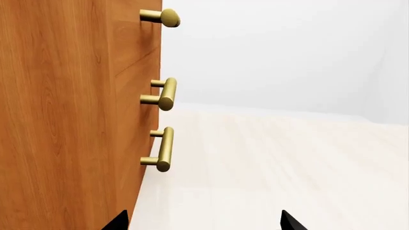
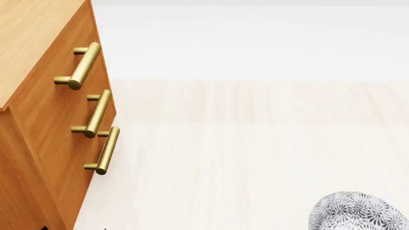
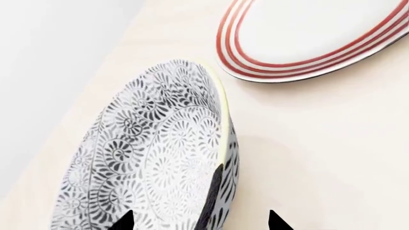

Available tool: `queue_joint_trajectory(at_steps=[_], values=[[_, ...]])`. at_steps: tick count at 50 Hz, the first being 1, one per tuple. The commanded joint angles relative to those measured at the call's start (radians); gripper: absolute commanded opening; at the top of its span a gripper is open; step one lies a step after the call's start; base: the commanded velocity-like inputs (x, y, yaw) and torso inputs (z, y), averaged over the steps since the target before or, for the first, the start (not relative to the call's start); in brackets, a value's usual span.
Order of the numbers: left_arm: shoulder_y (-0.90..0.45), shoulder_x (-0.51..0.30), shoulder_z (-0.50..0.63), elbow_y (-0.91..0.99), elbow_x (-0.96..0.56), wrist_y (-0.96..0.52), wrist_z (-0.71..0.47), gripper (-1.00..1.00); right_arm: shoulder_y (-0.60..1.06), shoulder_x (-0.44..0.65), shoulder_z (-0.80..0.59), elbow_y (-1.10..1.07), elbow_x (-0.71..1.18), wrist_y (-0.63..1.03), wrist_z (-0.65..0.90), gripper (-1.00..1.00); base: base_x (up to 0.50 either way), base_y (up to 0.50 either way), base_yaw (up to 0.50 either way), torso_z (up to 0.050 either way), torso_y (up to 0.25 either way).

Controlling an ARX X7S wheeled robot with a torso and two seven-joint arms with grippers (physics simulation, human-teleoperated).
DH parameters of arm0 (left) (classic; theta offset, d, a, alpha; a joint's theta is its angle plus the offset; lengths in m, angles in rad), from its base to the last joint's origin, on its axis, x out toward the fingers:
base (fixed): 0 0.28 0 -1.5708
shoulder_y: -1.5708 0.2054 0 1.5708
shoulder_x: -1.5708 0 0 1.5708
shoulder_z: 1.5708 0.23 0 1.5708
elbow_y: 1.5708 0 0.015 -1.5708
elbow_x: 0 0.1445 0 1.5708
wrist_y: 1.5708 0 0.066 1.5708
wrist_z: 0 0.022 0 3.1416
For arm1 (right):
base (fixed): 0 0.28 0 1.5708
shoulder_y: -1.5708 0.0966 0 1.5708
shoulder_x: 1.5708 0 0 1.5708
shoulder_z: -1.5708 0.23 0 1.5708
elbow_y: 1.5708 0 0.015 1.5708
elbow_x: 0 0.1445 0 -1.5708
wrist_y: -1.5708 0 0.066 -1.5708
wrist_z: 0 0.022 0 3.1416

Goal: Put the bowl on top of the cabinet.

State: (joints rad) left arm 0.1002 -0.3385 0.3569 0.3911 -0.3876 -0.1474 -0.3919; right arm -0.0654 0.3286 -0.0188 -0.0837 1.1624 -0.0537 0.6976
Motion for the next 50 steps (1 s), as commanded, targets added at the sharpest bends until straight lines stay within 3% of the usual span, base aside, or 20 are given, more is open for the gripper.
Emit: queue_joint_trajectory(at_steps=[1, 6, 7, 33, 50], values=[[0.001, 0.014, -0.020, -0.001, 0.014, 0.011, 0.016, 1.00, 0.000, -0.013, 0.015, 0.004, 0.001, -0.005, -0.054, 1.00, 0.00, 0.00, 0.00, 0.000, 0.000], [0.003, 0.012, -0.019, 0.002, 0.013, 0.013, 0.015, 1.00, 0.018, -0.010, 0.010, 0.029, 0.016, 0.010, -0.062, 1.00, 0.00, 0.00, 0.00, 0.000, 0.000], [0.003, 0.011, -0.019, 0.002, 0.013, 0.013, 0.015, 1.00, 0.018, -0.009, 0.009, 0.028, 0.015, 0.011, -0.055, -1.00, 0.00, 0.00, 0.00, 0.000, 0.000], [0.007, 0.004, -0.014, 0.006, 0.010, 0.023, 0.007, 1.00, -0.027, -0.011, 0.007, -0.044, -0.024, -0.039, -0.095, -1.00, 0.00, 0.00, 0.00, 0.000, 0.000], [-0.014, 0.012, -0.004, -0.020, -0.003, 0.015, 0.011, 1.00, -0.099, 0.003, -0.056, -0.226, -0.425, -0.134, 0.014, -1.00, 0.00, 0.00, 0.00, 0.000, 0.000]])
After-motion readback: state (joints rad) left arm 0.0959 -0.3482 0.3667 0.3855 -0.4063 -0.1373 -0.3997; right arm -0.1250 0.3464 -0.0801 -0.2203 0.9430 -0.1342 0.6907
